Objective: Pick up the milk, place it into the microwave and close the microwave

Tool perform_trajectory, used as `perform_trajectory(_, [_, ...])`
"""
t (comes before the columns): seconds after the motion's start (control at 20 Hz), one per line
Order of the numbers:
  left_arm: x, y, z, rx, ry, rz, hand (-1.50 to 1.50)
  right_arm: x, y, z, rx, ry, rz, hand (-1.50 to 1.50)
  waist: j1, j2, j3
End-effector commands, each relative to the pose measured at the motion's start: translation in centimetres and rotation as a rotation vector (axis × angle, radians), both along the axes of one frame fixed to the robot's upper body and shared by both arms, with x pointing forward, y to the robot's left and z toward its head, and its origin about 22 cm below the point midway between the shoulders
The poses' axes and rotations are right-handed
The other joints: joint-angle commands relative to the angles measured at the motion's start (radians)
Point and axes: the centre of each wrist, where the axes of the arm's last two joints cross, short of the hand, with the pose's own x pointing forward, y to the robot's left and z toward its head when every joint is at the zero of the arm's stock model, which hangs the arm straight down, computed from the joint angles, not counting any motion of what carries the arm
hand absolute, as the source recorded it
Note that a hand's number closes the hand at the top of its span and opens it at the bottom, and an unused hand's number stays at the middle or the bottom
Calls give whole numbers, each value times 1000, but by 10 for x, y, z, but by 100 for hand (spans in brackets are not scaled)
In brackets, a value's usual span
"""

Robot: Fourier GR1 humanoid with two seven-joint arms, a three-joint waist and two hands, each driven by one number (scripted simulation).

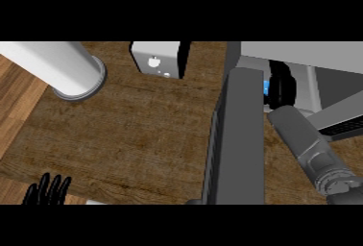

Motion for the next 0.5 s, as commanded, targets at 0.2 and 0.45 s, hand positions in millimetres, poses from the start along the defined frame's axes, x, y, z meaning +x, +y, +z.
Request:
perform_trajectory(0.2, [4, 5, 1, 19, -20, -4, -150, 9, 36, 9, 76, 65, 184, -150, -7, -5, 0])
perform_trajectory(0.45, [2, -5, -3, -3, -13, -6, -150, 8, 53, 9, 247, 34, 242, -150, -37, -12, 3])
